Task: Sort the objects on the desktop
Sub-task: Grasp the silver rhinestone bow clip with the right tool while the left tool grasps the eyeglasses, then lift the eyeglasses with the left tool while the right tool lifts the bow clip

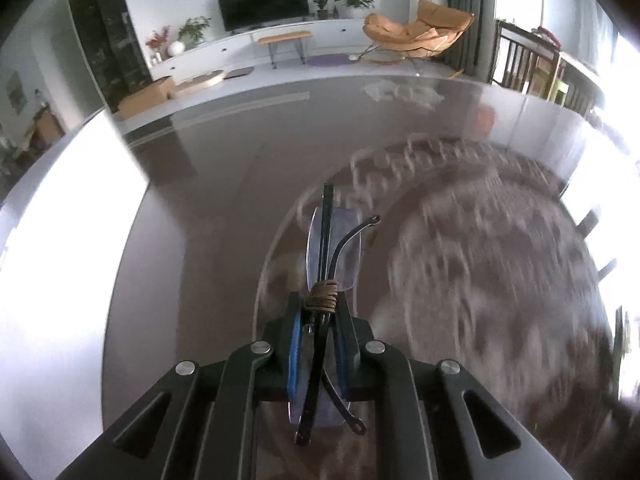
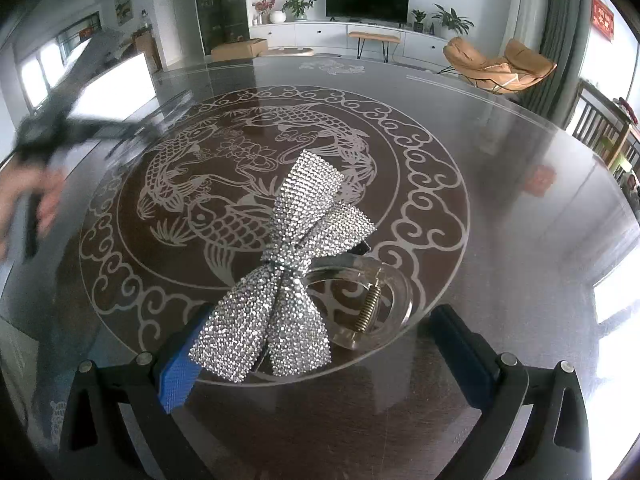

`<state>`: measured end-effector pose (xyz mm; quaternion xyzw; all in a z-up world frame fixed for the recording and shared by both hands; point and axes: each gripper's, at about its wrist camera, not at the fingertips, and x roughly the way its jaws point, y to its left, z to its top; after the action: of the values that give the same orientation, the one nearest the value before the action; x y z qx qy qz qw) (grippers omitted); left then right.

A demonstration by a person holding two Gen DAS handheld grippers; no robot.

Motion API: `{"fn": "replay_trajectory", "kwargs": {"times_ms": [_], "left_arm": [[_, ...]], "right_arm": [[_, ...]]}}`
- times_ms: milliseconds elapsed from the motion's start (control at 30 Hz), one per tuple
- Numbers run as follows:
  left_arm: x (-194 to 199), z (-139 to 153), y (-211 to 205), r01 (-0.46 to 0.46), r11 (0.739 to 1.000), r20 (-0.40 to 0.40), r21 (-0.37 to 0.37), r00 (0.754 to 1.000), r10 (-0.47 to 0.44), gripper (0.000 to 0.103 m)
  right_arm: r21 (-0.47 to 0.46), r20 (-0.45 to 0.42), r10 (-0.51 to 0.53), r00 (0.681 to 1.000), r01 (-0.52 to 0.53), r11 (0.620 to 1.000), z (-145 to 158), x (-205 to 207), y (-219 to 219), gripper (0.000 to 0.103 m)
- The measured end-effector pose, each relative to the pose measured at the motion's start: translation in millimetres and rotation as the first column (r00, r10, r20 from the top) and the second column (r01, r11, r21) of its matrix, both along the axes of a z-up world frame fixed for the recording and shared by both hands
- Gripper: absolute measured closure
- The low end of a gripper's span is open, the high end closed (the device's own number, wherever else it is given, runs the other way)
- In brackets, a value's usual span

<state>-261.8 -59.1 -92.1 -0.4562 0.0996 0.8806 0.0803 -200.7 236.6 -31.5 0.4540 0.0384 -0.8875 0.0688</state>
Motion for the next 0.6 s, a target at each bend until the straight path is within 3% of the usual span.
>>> {"fn": "replay_trajectory", "kwargs": {"times_ms": [167, 300, 600], "left_arm": [[64.0, 1.0, -8.0, -0.036, 0.999, 0.012, 0.024, 0.999, 0.036, 0.089], [93.8, -0.3, -5.8, -0.049, 0.997, 0.027, 0.064, 0.998, 0.048, 0.089], [131.2, 5.7, -0.9, -0.040, 0.996, 0.021, 0.076, 0.999, 0.038, 0.089]], "right_arm": [[0.001, 0.000, 0.000, 1.000, 0.000, 1.000, 0.0, 0.0, 0.0, 0.000], [0.001, 0.000, 0.000, 1.000, 0.000, 1.000, 0.0, 0.0, 0.0, 0.000], [0.001, 0.000, 0.000, 1.000, 0.000, 1.000, 0.0, -0.2, -0.3, 0.000]]}}
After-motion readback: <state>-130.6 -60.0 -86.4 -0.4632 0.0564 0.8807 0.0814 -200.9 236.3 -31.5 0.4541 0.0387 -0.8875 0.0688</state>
